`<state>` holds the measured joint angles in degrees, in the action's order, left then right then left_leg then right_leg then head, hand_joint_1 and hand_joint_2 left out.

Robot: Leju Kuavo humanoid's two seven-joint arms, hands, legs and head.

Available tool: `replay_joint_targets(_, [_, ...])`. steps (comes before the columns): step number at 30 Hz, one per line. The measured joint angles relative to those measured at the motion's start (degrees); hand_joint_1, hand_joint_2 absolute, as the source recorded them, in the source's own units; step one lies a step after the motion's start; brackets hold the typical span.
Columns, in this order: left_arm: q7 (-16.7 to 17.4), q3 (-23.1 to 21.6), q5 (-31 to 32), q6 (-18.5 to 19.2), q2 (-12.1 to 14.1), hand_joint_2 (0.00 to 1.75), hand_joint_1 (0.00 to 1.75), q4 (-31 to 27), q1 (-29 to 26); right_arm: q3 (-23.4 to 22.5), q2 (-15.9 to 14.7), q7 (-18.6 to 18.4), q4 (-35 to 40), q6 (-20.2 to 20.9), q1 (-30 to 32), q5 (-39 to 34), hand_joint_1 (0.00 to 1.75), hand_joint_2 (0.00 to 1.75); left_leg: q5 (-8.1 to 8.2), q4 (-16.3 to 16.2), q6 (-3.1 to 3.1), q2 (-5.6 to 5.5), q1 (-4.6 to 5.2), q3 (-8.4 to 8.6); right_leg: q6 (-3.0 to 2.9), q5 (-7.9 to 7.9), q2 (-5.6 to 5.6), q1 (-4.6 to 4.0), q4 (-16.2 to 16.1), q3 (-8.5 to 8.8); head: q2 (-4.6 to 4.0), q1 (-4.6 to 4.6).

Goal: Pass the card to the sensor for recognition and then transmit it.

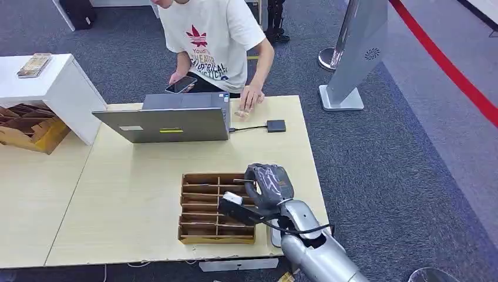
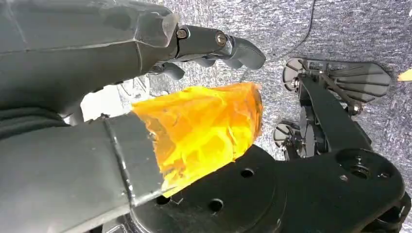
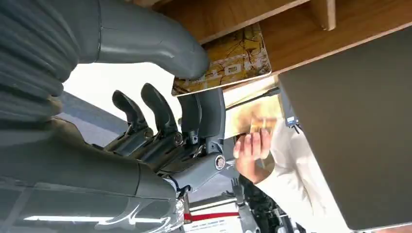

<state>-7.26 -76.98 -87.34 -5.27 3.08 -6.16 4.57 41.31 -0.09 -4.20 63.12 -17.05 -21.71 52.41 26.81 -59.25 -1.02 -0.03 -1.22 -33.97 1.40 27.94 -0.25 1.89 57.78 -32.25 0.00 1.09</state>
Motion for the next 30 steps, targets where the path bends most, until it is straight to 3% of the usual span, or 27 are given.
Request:
replay_joint_targets(8, [0.00, 0.00, 0.00, 0.00, 0.00, 0.00, 0.00, 0.00, -0.01, -0.85, 0.00, 0.94, 1.45, -0.94, 0.41, -1.88, 1.59, 1.75, 0.00, 0.00, 0.00, 0.00, 0.00, -0.01, 0.00, 0.00, 0.00, 0.00, 0.00, -0.02, 0.00, 0.00])
replay_joint_targets(10, [-0.13, 0.00, 0.00, 0.00, 0.00, 0.00, 0.00, 0.00, -0.05, -1.42, 0.00, 2.36, 3.13, -1.31, 1.06, -4.18, 1.69, 1.75, 0.00, 0.00, 0.00, 0.00, 0.00, -0.04, 0.00, 0.00, 0.01, 0.00, 0.00, -0.04, 0.00, 0.00])
replay_joint_targets(19, [-0.98, 0.04, 0.00, -0.24, -0.02, 0.00, 0.00, 0.00, -0.25, -5.64, 0.00, 7.48, 18.28, -6.93, 3.62, -13.19, 1.75, 1.75, 0.01, 0.00, 0.00, 0.00, 0.00, -0.06, 0.00, 0.01, 0.01, 0.00, -0.01, -0.07, 0.00, 0.02])
replay_joint_targets(24, [-1.42, 0.09, 0.00, -0.66, -0.15, 0.00, 0.00, 0.00, -0.37, -8.46, 0.48, 12.13, 26.85, -12.79, 6.32, -17.47, 1.75, 1.75, 0.02, 0.00, -0.02, 0.00, 0.00, -0.08, 0.01, 0.01, 0.00, 0.00, -0.01, -0.07, 0.00, 0.02])
replay_joint_targets(30, [-1.46, 0.09, 0.00, -0.72, -0.33, 0.00, 0.00, 0.00, -0.35, -9.70, 0.63, 12.76, 31.51, -13.35, 8.03, -17.64, 1.75, 1.75, 0.02, 0.00, -0.02, 0.00, 0.00, -0.07, 0.01, 0.01, 0.00, 0.00, -0.01, -0.07, 0.00, 0.00])
